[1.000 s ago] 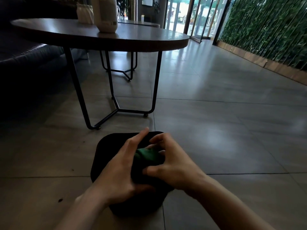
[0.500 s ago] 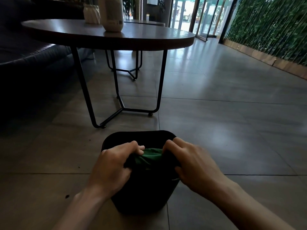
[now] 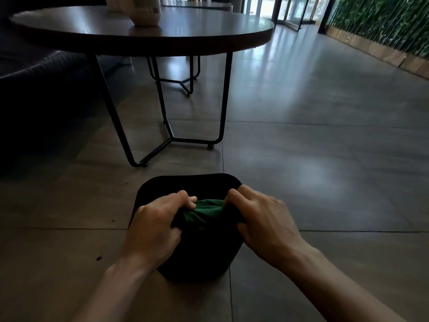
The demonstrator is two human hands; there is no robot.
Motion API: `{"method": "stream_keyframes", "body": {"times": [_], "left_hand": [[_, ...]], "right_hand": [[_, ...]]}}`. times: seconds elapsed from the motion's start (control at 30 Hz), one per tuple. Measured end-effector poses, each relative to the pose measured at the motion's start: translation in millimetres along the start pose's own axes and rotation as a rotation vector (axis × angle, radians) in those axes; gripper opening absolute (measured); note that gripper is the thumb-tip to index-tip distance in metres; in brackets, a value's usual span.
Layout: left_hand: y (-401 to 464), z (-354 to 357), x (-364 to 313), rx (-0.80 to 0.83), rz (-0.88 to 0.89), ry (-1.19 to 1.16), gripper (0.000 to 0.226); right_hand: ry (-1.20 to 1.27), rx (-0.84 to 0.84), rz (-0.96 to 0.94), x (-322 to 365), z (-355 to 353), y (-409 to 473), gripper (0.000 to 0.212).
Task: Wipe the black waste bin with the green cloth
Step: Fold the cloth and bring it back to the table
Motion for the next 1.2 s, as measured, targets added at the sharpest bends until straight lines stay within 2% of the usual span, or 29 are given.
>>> {"method": "stream_keyframes", "body": {"times": [0.13,0.3,0.5,0.87,1.0,1.07,1.2], "left_hand": [[16,-14,-28,0.091,-0.048,0.023,0.063],[57,-66,-75,0.138,-0.100,0.050,0.057],[118,-149,-146,0.155,-0.144,0.075,0.053],[224,-306,-289,0.305,-0.286,0.089,0.055],[265,-365,-359,0.356,-0.278,0.078,0.033],[281,-390,-388,0.303,-0.232,0.076,0.014],[312,-423,-432,0.315,-0.189,-0.029,0.023]], "right_hand": [[-0.020,0.057,0.007,3,-33,-1,0.035],[-0.034,0.084,0.008,17,-104,3,0.033],[-0.034,0.086,-0.007,42,-224,10,0.032],[-0.051,0.134,0.006,83,-464,8,0.033],[-0.043,0.026,-0.004,98,-564,1,0.028],[-0.064,0.040,-0.021,103,-597,-3,0.041],[-0.126,0.015,0.026,102,-638,-7,0.045]]}}
Point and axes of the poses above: each hand's wrist, its own y-axis towards the middle knuckle, its own z-axis out of the palm, x = y × z, the point moved 5 cm from there along y, towards the middle knuckle, and after that the axes turned 12 degrees about z, right-handed, at the moved point
